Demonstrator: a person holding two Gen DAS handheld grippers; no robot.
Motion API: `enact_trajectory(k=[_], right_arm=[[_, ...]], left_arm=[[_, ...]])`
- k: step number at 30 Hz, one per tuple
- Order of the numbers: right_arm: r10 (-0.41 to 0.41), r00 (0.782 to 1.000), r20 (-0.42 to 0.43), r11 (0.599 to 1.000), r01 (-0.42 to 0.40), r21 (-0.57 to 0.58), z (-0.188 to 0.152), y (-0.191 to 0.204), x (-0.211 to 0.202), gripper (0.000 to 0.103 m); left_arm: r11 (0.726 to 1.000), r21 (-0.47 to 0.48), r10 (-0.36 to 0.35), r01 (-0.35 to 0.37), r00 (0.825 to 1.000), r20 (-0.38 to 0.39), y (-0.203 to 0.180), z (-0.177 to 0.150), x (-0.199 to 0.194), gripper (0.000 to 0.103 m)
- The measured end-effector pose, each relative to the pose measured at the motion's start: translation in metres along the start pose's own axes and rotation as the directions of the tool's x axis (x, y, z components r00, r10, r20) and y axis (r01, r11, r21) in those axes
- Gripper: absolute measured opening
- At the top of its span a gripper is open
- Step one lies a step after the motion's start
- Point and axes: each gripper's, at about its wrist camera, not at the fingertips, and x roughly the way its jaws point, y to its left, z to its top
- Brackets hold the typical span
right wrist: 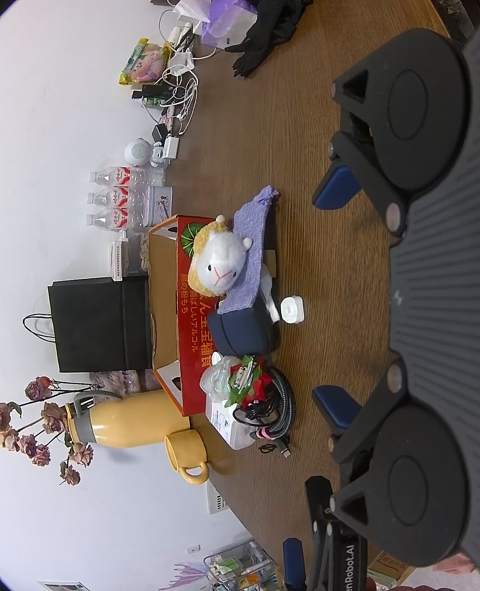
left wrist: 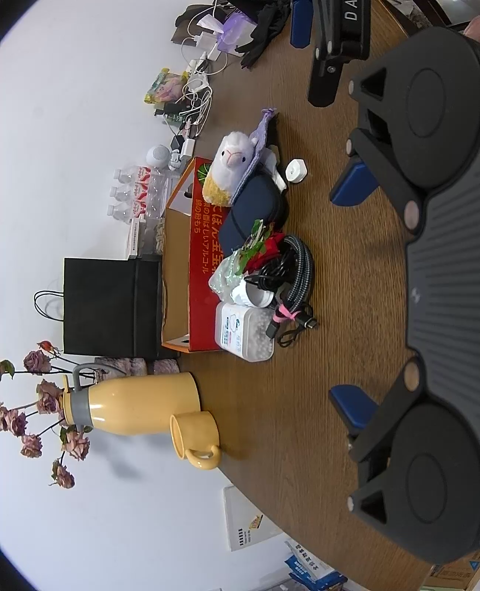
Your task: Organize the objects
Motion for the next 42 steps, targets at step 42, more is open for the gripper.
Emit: enact_trajectory(k=[42], right_arm=[[0.034, 0.993, -0.113, 0.998, -0.04, -0.055, 0.014, -0.005, 0.077, 0.102]], left_arm=[[1.0, 0.012, 0.029, -0.028, 0.995, -0.099, 0.006, 0.02, 0.077, 0.103]])
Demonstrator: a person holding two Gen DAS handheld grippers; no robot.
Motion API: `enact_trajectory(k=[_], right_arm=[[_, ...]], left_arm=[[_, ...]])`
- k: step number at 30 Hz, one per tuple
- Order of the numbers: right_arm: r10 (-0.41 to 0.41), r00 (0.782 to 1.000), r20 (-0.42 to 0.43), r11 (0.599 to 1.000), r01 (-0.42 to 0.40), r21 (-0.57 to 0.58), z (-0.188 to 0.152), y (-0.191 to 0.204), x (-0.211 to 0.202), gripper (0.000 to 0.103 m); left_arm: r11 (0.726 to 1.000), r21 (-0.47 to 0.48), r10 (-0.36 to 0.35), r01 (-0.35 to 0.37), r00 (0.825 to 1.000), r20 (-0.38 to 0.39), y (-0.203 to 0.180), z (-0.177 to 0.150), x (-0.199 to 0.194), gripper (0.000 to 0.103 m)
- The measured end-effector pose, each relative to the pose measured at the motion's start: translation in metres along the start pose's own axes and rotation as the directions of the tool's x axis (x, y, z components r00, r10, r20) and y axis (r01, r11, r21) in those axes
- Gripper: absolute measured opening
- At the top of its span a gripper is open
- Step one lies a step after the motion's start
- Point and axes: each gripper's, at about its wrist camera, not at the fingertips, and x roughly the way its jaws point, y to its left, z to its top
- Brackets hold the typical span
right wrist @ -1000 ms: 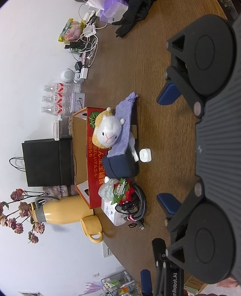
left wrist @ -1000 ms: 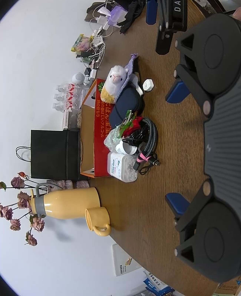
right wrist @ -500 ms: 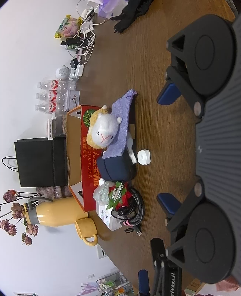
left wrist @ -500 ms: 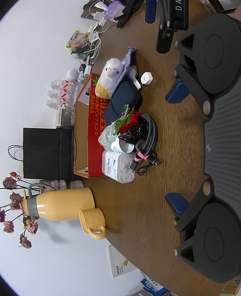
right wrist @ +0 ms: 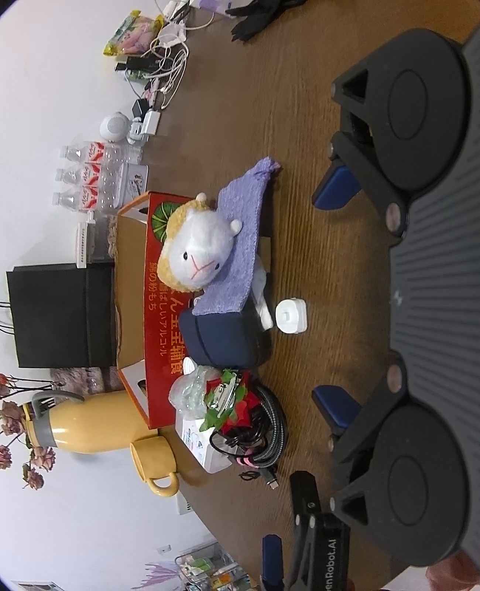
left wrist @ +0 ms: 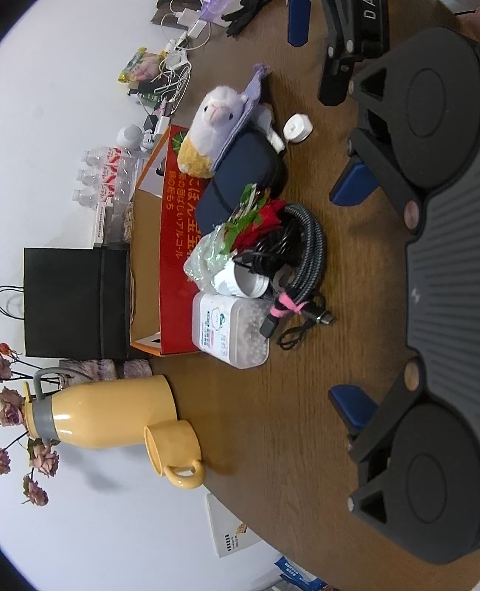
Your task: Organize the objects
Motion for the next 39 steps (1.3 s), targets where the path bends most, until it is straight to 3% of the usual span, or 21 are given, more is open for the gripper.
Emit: enact_trajectory(k=[5, 7, 9, 15, 21, 28, 31, 33, 34, 35, 38, 39], right_arm=[[0.019, 1.0, -0.023, 1.0, -0.019, -0.013, 0.008, 0.0, 0.02, 0.088], [0.026, 0.999, -0.032, 0.999, -0.026, -0.021, 0.011, 0.0, 0.028, 0.076], [0.041, 0.998, -0.042, 0.999, -0.042, -0.028, 0.013, 0.0, 0.036, 0.074], [0.113, 0.993, -0.045, 0.992, -0.115, -0.054, 0.015, -0.002, 0.044, 0.026], [0.173, 0.983, -0.056, 0.983, -0.176, -0.051, 0.02, -0.005, 0.045, 0.026], [0.184, 0.982, -0.051, 0.981, -0.186, -0.046, 0.028, -0.016, 0.046, 0.026], [0.19, 0.98, -0.057, 0.98, -0.193, -0.056, 0.03, -0.019, 0.047, 0.026], [0.195, 0.979, -0.062, 0.978, -0.199, -0.067, 0.032, -0.019, 0.049, 0.026], [0.197, 0.978, -0.063, 0.977, -0.202, -0.073, 0.032, -0.019, 0.049, 0.027], [0.201, 0.977, -0.065, 0.976, -0.206, -0.077, 0.032, -0.019, 0.049, 0.027], [0.21, 0.975, -0.07, 0.973, -0.216, -0.084, 0.033, -0.019, 0.05, 0.027], [0.211, 0.975, -0.071, 0.972, -0.217, -0.086, 0.033, -0.019, 0.05, 0.027]], left_arm=[[1.0, 0.008, 0.005, -0.004, 1.0, -0.011, 0.001, 0.009, 0.015, 0.103], [1.0, 0.012, 0.001, -0.001, 1.0, -0.008, -0.001, 0.014, 0.019, 0.103], [1.0, 0.019, -0.006, 0.006, 1.0, -0.002, -0.003, 0.019, 0.022, 0.103], [0.999, 0.048, -0.023, 0.022, 0.999, 0.026, -0.011, 0.035, 0.026, 0.098], [0.994, 0.104, -0.051, 0.044, 0.997, 0.059, -0.026, 0.053, 0.025, 0.086], [0.977, 0.196, -0.093, 0.08, 0.994, 0.059, -0.053, 0.07, 0.035, 0.085], [0.965, 0.248, -0.092, 0.082, 0.995, 0.031, -0.064, 0.072, 0.046, 0.073], [0.962, 0.26, -0.083, 0.083, 0.996, -0.008, -0.068, 0.071, 0.056, 0.06], [0.963, 0.258, -0.08, 0.083, 0.997, -0.022, -0.068, 0.07, 0.06, 0.059], [0.962, 0.262, -0.074, 0.074, 0.997, -0.011, -0.069, 0.068, 0.061, 0.057], [0.965, 0.25, -0.077, 0.078, 0.997, -0.014, -0.068, 0.064, 0.06, 0.038], [0.967, 0.239, -0.083, 0.084, 0.996, -0.017, -0.066, 0.064, 0.06, 0.037]])
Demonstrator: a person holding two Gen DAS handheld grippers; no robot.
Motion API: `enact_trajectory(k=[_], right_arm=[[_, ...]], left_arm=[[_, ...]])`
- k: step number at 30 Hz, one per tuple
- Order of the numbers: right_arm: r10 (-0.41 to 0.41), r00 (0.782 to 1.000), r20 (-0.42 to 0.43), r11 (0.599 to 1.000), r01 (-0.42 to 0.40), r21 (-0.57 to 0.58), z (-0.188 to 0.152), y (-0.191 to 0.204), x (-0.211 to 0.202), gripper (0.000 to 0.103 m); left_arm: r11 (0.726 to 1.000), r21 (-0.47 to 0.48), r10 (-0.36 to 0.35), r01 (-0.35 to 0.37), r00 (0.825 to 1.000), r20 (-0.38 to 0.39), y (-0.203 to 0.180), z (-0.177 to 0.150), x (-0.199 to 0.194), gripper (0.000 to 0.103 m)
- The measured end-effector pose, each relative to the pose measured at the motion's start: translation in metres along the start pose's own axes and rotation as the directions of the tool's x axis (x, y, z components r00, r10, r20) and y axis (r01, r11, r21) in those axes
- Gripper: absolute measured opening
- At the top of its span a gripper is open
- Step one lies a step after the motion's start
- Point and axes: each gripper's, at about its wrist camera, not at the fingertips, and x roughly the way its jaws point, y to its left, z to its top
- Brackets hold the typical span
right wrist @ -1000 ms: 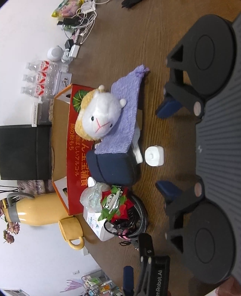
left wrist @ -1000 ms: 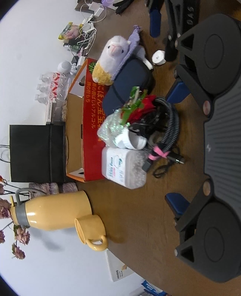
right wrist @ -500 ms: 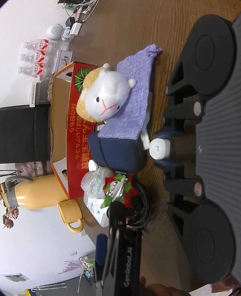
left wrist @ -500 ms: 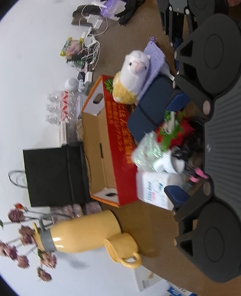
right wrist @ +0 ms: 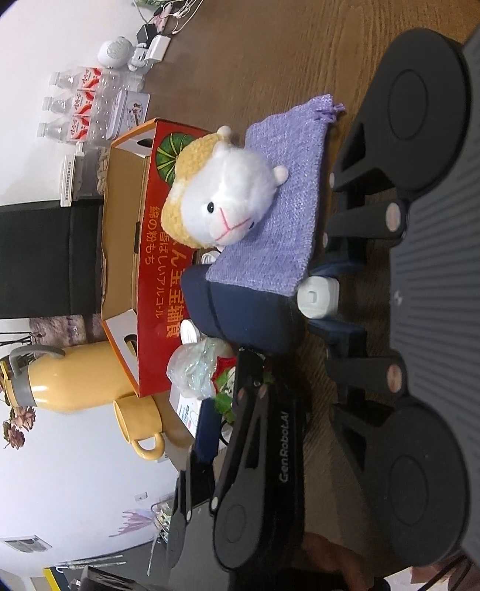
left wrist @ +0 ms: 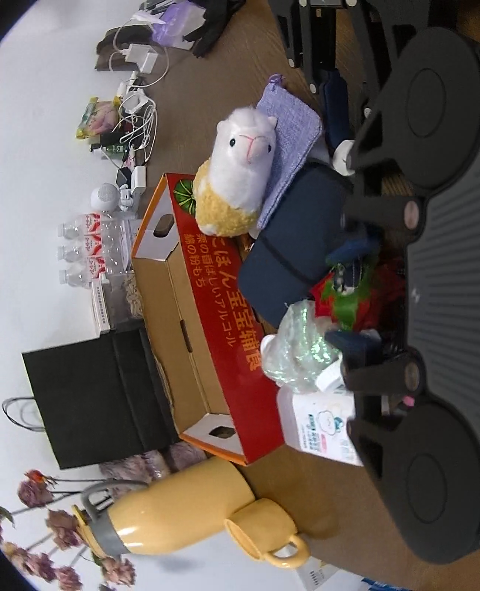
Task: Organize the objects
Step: 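Grasp the small white puck with the right gripper while the left grasps the red ornament, then carry the puck and ornament into the cardboard box and open both grippers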
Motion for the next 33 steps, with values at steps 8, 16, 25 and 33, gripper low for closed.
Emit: enact_trajectory(k=[8, 16, 25, 33], right_arm=[[0.014, 1.0, 0.019, 1.0, -0.014, -0.011, 0.001, 0.005, -0.011, 0.027], [0.01, 0.997, 0.07, 1.0, -0.009, -0.022, 0.005, 0.016, -0.031, 0.026], [-0.014, 0.981, 0.193, 1.0, 0.012, 0.011, 0.036, 0.01, -0.046, 0.026], [-0.064, 0.964, 0.256, 0.997, 0.054, 0.048, 0.081, -0.011, -0.03, 0.026]], left_arm=[[0.997, -0.059, -0.049, 0.051, 0.998, 0.039, 0.013, -0.003, -0.02, 0.014], [0.995, -0.082, -0.053, 0.064, 0.99, 0.13, 0.019, -0.001, -0.05, 0.01], [0.992, -0.124, -0.003, 0.031, 0.976, 0.218, 0.033, 0.025, -0.061, 0.01], [0.983, -0.183, 0.05, -0.004, 0.968, 0.246, 0.059, 0.067, -0.034, 0.01]])
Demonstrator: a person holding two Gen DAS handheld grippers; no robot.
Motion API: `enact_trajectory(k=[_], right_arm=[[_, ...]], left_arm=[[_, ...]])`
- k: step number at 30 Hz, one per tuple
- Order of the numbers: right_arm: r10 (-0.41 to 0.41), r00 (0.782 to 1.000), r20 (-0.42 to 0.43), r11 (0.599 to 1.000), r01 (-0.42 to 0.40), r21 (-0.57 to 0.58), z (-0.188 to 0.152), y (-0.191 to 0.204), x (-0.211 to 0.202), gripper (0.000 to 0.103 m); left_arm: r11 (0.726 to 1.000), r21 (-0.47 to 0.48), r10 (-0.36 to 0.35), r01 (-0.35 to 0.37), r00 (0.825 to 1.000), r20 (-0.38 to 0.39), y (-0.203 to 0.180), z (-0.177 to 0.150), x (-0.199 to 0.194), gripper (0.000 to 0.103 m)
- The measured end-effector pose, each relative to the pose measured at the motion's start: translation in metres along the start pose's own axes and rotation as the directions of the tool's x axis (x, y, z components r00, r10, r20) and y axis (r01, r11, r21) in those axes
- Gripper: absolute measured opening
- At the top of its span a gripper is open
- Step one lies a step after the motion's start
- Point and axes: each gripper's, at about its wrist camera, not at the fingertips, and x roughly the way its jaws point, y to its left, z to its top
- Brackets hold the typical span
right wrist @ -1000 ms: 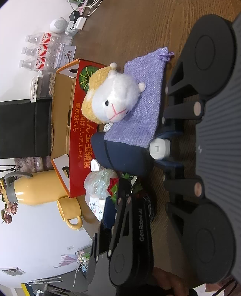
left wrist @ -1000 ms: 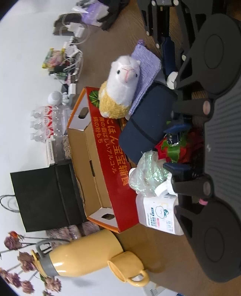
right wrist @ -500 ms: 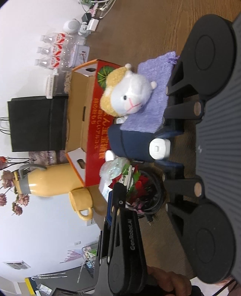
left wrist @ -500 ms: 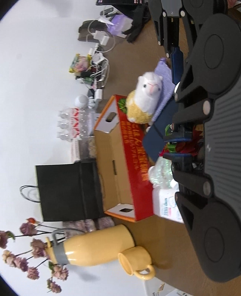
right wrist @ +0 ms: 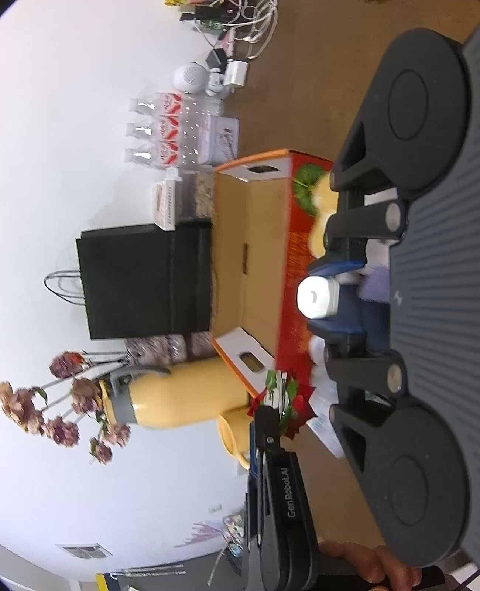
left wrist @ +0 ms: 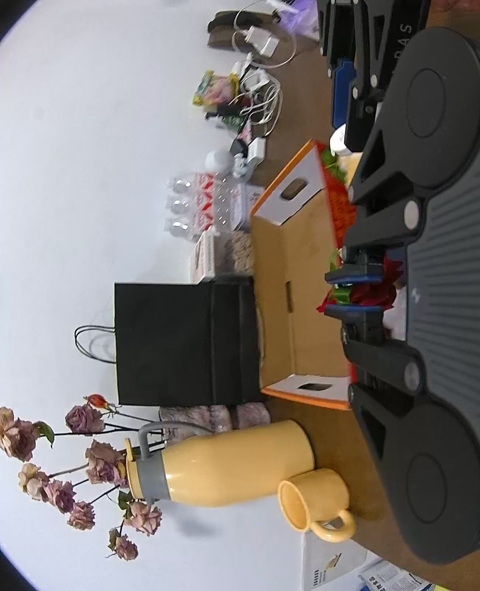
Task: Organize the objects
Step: 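Carry the puck and ornament into the cardboard box and open both grippers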
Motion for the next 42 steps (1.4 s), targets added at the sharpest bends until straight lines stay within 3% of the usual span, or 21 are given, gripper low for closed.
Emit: enact_trajectory(k=[11, 20, 36, 38, 39, 40, 41, 42], right_arm=[[-0.047, 0.999, -0.023, 0.999, 0.046, -0.012, 0.04, -0.021, 0.082, 0.026], [-0.064, 0.996, -0.062, 0.996, 0.067, 0.054, 0.062, -0.049, 0.151, 0.026], [-0.065, 0.994, -0.091, 0.993, 0.073, 0.09, 0.068, -0.062, 0.191, 0.027], [-0.073, 0.992, -0.101, 0.993, 0.082, 0.085, 0.067, -0.063, 0.192, 0.033], [-0.08, 0.991, -0.105, 0.992, 0.089, 0.085, 0.066, -0.063, 0.191, 0.052], [-0.089, 0.991, -0.105, 0.992, 0.097, 0.083, 0.066, -0.064, 0.191, 0.08], [-0.098, 0.99, -0.105, 0.992, 0.106, 0.073, 0.065, -0.064, 0.19, 0.092], [-0.109, 0.989, -0.098, 0.991, 0.115, 0.061, 0.064, -0.063, 0.189, 0.103]], left_arm=[[0.999, -0.033, 0.022, -0.022, 1.0, -0.015, 0.015, 0.038, 0.077, 0.01], [0.997, -0.066, 0.046, -0.05, 0.997, -0.069, 0.027, 0.048, 0.138, 0.01], [0.995, -0.068, 0.059, -0.07, 0.986, -0.153, 0.037, 0.039, 0.186, 0.011], [0.996, -0.054, 0.066, -0.075, 0.986, -0.155, 0.035, 0.038, 0.186, 0.017], [0.995, -0.052, 0.072, -0.081, 0.985, -0.154, 0.034, 0.038, 0.185, 0.029], [0.995, -0.052, 0.077, -0.086, 0.985, -0.155, 0.034, 0.038, 0.185, 0.041], [0.994, -0.06, 0.084, -0.094, 0.984, -0.155, 0.036, 0.039, 0.185, 0.072], [0.992, -0.066, 0.092, -0.103, 0.984, -0.155, 0.036, 0.039, 0.186, 0.096]])
